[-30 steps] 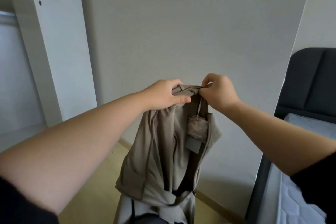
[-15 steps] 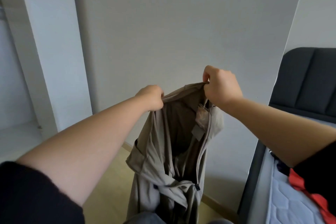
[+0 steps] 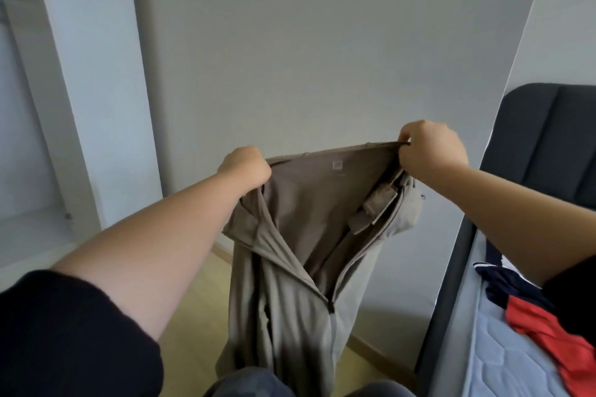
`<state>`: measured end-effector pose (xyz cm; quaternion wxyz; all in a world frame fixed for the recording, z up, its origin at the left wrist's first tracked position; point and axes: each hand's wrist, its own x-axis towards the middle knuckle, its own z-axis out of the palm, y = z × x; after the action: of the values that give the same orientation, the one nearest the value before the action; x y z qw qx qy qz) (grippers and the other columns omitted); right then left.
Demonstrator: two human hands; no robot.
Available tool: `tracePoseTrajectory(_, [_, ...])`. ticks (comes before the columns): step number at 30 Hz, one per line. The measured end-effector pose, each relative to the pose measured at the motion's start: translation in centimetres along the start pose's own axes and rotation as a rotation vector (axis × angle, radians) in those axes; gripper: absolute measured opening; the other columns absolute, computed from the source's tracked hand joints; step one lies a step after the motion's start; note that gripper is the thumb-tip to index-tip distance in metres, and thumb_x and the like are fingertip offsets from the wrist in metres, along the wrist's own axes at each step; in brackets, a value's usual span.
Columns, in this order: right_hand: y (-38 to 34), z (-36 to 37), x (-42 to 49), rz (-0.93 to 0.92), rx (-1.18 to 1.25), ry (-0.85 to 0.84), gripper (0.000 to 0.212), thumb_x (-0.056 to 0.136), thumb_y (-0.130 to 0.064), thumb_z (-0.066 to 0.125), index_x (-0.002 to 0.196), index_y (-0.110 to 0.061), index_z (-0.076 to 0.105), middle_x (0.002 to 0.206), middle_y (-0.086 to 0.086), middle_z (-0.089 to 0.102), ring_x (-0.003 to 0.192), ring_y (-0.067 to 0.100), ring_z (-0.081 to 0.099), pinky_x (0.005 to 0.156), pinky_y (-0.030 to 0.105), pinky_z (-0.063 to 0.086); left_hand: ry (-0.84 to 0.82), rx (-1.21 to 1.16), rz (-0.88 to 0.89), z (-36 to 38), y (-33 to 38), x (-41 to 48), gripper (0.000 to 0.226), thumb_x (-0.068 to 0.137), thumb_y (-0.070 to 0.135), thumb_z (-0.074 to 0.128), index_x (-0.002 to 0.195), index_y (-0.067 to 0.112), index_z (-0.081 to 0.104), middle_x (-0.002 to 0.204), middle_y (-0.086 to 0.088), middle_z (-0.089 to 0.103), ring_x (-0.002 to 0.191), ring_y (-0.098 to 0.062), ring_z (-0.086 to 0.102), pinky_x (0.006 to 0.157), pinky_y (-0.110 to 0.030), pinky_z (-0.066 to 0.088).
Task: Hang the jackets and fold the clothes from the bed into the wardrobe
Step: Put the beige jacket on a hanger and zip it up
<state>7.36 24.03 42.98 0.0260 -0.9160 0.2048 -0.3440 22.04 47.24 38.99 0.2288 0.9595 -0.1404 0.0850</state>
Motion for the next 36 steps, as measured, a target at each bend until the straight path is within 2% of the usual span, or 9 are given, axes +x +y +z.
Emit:
tracePoseTrajectory(5, [0.2, 1.1, -0.6, 0.032, -0.268, -0.191, 0.009, 0.076, -0.003, 0.050, 0.069, -0.008, 0.053, 0.065, 0.006, 0.051, 0.056, 0.024, 0.048, 0.048, 0.022, 0.033, -0.066, -0.476, -0.209, -0.2, 1.3, 0.7, 0.034, 0.094, 0.008, 0.035, 0.062, -0.001, 0.047, 0.030, -0.009, 0.049, 0.034, -0.022, 0.055, 0.043, -0.023, 0.044])
tracePoseTrajectory(10, [0.4, 1.5, -0.4, 0.110, 0.312, -0.364, 0.035, 0.072, 0.012, 0.032, 0.065, -0.008, 0.059, 0.064, 0.008, 0.054, 0.061, 0.024, 0.048, 0.047, 0.022, 0.034, -0.029, -0.705, -0.235, -1.0, 2.6, 0.8, 0.028, 0.098, 0.006, 0.032, 0.079, 0.001, 0.052, 0.050, -0.016, 0.057, 0.025, -0.020, 0.051, 0.034, -0.020, 0.044])
tracePoseTrajectory(14, [-0.5, 2.1, -1.4, 0.144, 0.630, -0.501, 0.030, 0.073, 0.007, 0.036, 0.072, -0.001, 0.065, 0.067, 0.011, 0.061, 0.060, 0.023, 0.055, 0.054, 0.026, 0.044, -0.149, -0.792, -0.286, -1.4, 3.1, 0.7, 0.061, 0.096, -0.003, 0.033, 0.043, 0.011, 0.061, 0.026, -0.005, 0.045, 0.041, -0.017, 0.055, 0.076, -0.027, 0.048])
tracePoseTrajectory(18, [-0.4, 1.7, -1.3, 0.206, 0.875, -0.713, 0.018, 0.086, -0.018, 0.056, 0.081, -0.006, 0.069, 0.078, 0.012, 0.071, 0.068, 0.025, 0.066, 0.067, 0.030, 0.052, -0.048, -0.774, -0.297, -1.7, 2.8, 0.6, 0.035, 0.095, -0.003, 0.033, 0.065, 0.004, 0.050, 0.027, -0.007, 0.045, 0.031, -0.021, 0.053, 0.061, -0.027, 0.049])
tracePoseTrajectory(23, [0.6, 1.1, 0.0, -0.077, 0.090, -0.400, 0.013, 0.086, -0.011, 0.055, 0.081, -0.007, 0.066, 0.072, 0.006, 0.059, 0.070, 0.024, 0.055, 0.056, 0.026, 0.041, 0.059, -0.550, -0.128, -1.5, 2.1, 0.9, 0.020, 0.082, -0.007, 0.045, 0.073, 0.006, 0.057, 0.081, -0.015, 0.063, 0.071, -0.032, 0.060, 0.066, -0.030, 0.047])
tracePoseTrajectory(26, [1.1, 0.9, 0.3, -0.092, -0.222, -0.157, 0.013, 0.084, -0.007, 0.047, 0.085, -0.014, 0.058, 0.070, 0.003, 0.052, 0.069, 0.029, 0.053, 0.049, 0.024, 0.034, 0.014, -0.303, -0.081, -2.0, 2.0, 0.6, 0.019, 0.078, -0.003, 0.045, 0.077, 0.010, 0.060, 0.073, -0.009, 0.065, 0.065, -0.027, 0.062, 0.057, -0.025, 0.040])
tracePoseTrajectory(31, [1.7, 2.5, 0.9, 0.282, 0.091, -0.405, 0.029, 0.090, -0.001, 0.041, 0.062, -0.005, 0.047, 0.028, 0.001, 0.047, 0.032, 0.018, 0.052, 0.031, 0.017, 0.037, -0.417, -0.472, -0.239, -2.2, 1.6, 1.5, 0.038, 0.101, 0.009, 0.025, 0.078, -0.007, 0.051, 0.062, -0.014, 0.065, 0.030, -0.012, 0.055, 0.029, -0.016, 0.040])
tracePoseTrajectory(34, [1.4, 2.8, 1.4, 0.467, 0.565, -0.266, 0.027, 0.092, -0.003, 0.043, 0.067, -0.007, 0.051, 0.034, 0.000, 0.054, 0.033, 0.015, 0.057, 0.039, 0.022, 0.048, -0.363, -0.756, -0.240, -2.0, 2.2, 1.7, 0.032, 0.100, 0.003, 0.028, 0.099, -0.017, 0.053, 0.088, -0.024, 0.065, 0.050, -0.020, 0.068, 0.046, -0.022, 0.054])
tracePoseTrajectory(36, [1.1, 2.9, 1.8, 0.538, 0.700, -0.339, 0.037, 0.095, -0.002, 0.038, 0.068, -0.001, 0.062, 0.048, 0.010, 0.063, 0.050, 0.024, 0.066, 0.058, 0.032, 0.057, -0.340, -0.924, -0.239, -1.8, 2.7, 2.1, 0.030, 0.099, 0.002, 0.033, 0.121, -0.013, 0.049, 0.109, -0.025, 0.063, 0.093, -0.024, 0.070, 0.076, -0.027, 0.055])
